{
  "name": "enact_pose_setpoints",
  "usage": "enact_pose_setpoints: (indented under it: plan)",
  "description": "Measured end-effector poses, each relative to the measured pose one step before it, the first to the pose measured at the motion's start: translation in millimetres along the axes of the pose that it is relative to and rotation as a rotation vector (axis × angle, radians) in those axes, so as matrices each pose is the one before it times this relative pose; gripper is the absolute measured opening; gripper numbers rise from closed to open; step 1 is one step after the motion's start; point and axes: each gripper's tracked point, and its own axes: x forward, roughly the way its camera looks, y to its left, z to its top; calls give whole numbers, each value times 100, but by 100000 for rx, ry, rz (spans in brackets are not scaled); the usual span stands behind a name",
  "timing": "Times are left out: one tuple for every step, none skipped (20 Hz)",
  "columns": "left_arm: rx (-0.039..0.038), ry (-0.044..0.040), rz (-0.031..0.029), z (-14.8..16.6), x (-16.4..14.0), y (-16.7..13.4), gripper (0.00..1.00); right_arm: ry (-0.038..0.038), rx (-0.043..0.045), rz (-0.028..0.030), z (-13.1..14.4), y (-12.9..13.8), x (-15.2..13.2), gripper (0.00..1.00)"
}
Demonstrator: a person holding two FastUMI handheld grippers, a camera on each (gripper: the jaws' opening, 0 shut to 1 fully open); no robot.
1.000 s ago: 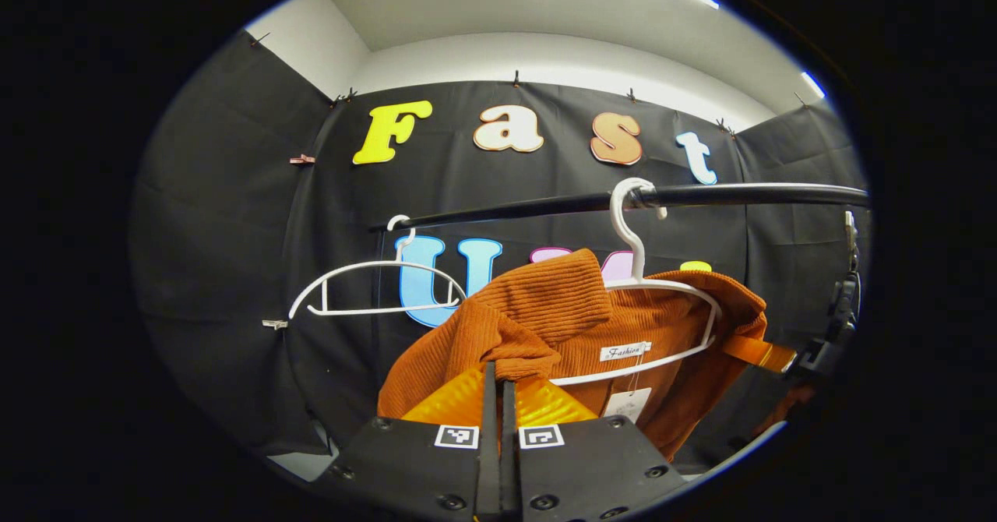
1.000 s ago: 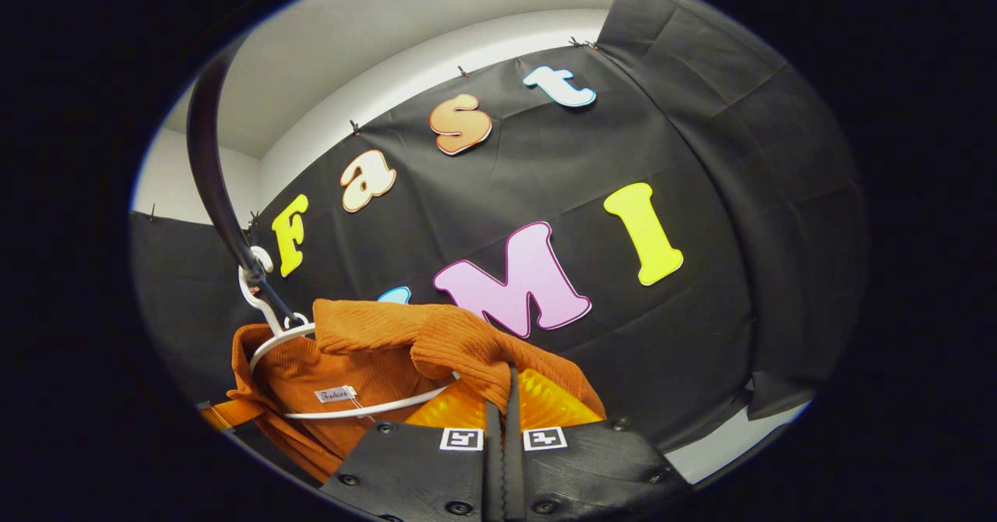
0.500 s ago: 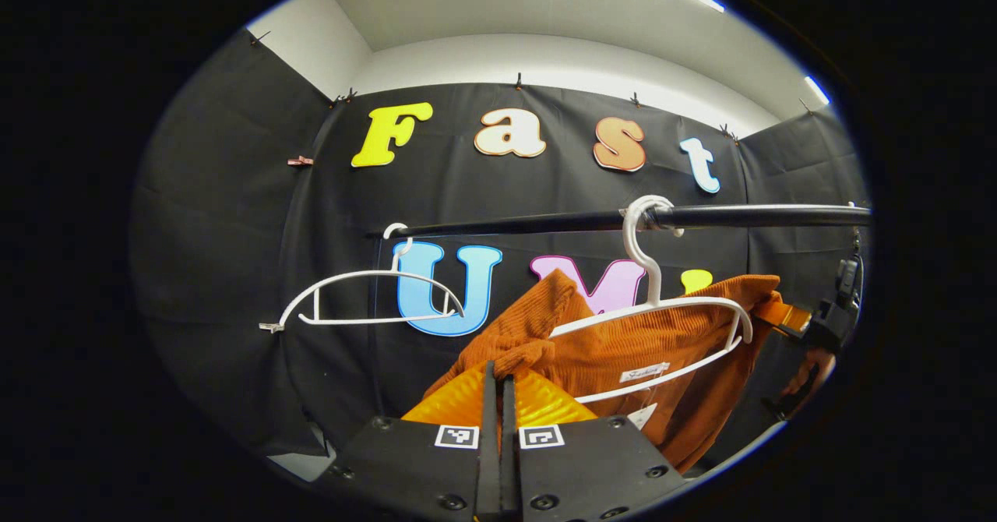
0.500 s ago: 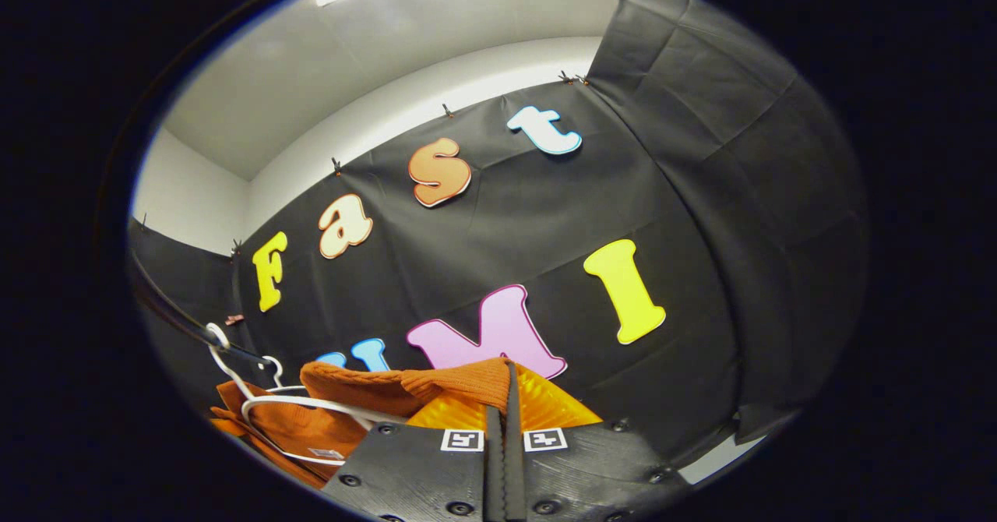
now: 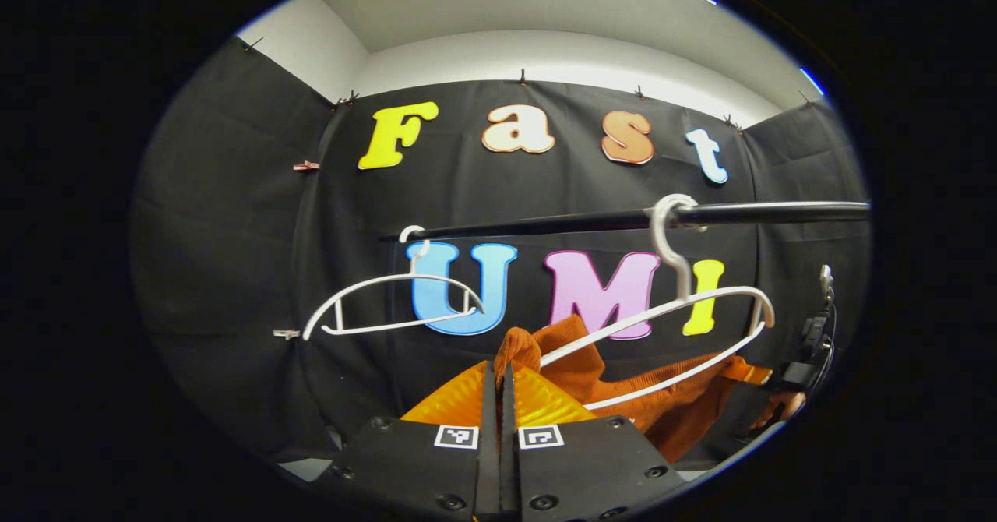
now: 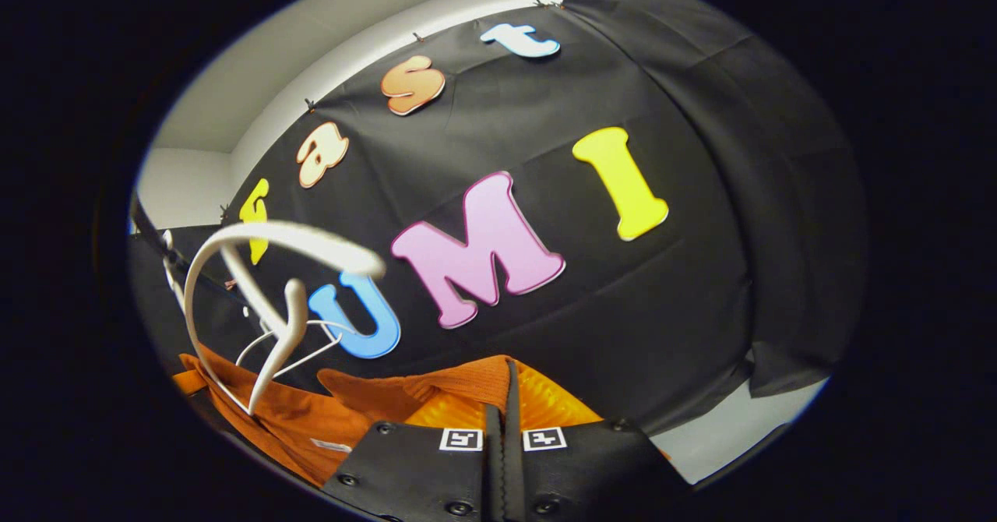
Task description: Grasp the clothes on the hanger with both hands and then place them into the laundry hamper below.
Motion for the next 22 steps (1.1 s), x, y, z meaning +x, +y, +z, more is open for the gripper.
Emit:
enact_pose_setpoints:
  plan:
    - [1633, 1035, 2361, -528, 67, 1292, 5, 2452, 37, 2147, -1403, 1172, -690, 4]
    - [1471, 2006, 2323, -975, 196, 1330, 5, 2349, 596, 2627, -1038, 1176, -832, 4]
    - [695, 3369, 1585, -1397, 125, 1066, 5, 1658, 666, 2423, -1020, 1204, -594, 4]
    - [-197, 3589, 623, -1665, -8, 638, 5, 1441, 61, 2340, -812, 1027, -626, 4]
    - [105, 2797, -38, -1567, -78, 402, 5, 1282, -347, 1803, -721, 907, -541, 4]
    - [699, 2288, -995, -1538, -145, 14, 5, 1338, -992, 1721, -799, 922, -643, 4]
    - [599, 2315, -1456, -1595, -11, -194, 5, 1439, -962, 1361, -743, 745, -468, 4]
    - [128, 1994, -2159, -1591, -143, -501, 5, 1456, -998, 1302, -737, 824, -443, 5]
    - [192, 1569, -2278, -1257, -86, -544, 5, 1355, -673, 1141, -665, 754, -395, 4]
    - [353, 1412, -2769, -1142, -66, -766, 5, 1365, -433, 1204, -938, 707, -269, 5]
    - [80, 740, -3227, -759, -134, -974, 5, 1587, -476, 1151, -751, 575, 0, 5]
    - [-538, 589, -3914, -661, -111, -1106, 5, 1618, -163, 1229, -700, 690, -122, 5]
    - [-1092, 210, -4527, -306, -137, -1264, 5, 1459, -75, 1034, -723, 632, -150, 4]
    - [-1582, -347, -4320, -98, -133, -1192, 5, 1275, 65, 1336, -512, 684, -201, 4]
    - [-1529, -461, -3877, 0, -68, -1167, 5, 668, 22, 1093, -426, 762, 5, 4]
    - [-1616, -972, -3609, 143, 11, -1017, 5, 410, -427, 818, -221, 515, -184, 4]
    - [-1335, -892, -2910, 78, 164, -851, 5, 536, -736, 284, -248, 254, 55, 4]
    - [-1346, -48, -2154, -405, 319, -660, 5, 796, -703, -248, -513, -98, 52, 4]
    - [-1288, 1244, -1412, -795, 397, -385, 5, 1108, -281, -728, -603, -337, 73, 4]
    - [-1239, 2260, -807, -1157, 499, -217, 5, 1350, 44, -976, -756, -534, 19, 5]
    - [-815, 2579, -387, -1301, 530, -53, 5, 1439, -169, -1313, -829, -637, 184, 5]
    - [-333, 3111, -43, -1475, 412, -90, 5, 2146, -701, -1854, -1148, -735, 293, 4]
